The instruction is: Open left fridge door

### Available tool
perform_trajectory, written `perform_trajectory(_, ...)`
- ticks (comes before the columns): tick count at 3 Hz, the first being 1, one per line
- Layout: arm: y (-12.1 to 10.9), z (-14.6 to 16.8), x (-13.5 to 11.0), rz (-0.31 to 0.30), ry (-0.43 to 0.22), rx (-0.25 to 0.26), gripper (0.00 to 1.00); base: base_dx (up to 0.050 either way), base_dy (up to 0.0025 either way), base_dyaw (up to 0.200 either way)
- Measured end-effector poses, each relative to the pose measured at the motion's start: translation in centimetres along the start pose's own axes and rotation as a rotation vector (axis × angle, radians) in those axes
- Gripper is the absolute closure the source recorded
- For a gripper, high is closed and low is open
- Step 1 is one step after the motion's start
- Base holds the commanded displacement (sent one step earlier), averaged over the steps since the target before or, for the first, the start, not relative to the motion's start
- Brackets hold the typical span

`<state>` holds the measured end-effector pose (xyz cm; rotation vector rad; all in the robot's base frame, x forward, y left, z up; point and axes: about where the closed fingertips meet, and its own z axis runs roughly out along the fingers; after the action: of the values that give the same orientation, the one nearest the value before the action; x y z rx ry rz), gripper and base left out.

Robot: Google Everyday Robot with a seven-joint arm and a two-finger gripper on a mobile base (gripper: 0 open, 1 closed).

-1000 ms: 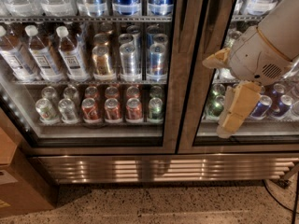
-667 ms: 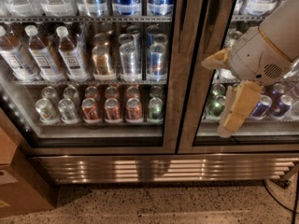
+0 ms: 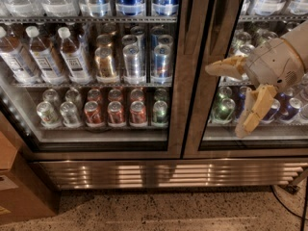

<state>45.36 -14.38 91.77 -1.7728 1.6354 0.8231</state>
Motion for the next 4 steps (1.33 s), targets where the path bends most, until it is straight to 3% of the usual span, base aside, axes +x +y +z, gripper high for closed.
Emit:
perform_trajectory(1, 0.0, 0.0, 0.0, 0.0, 0.0, 0.0, 0.0, 0.0, 0.0, 0.0)
perform_trajectory(2, -0.2, 0.1, 0.0, -0.015, -0.081, -0.025, 0.0, 0.0, 0.0, 0.0)
perform_trajectory(3, -0.5, 0.1, 0.1, -0.053, -0.265, -0.088, 0.0, 0.0, 0.0, 0.0)
perform_trajectory(4, -1.3, 0.4, 0.0, -0.046, -0.304, -0.085, 0.0, 0.0, 0.0, 0.0)
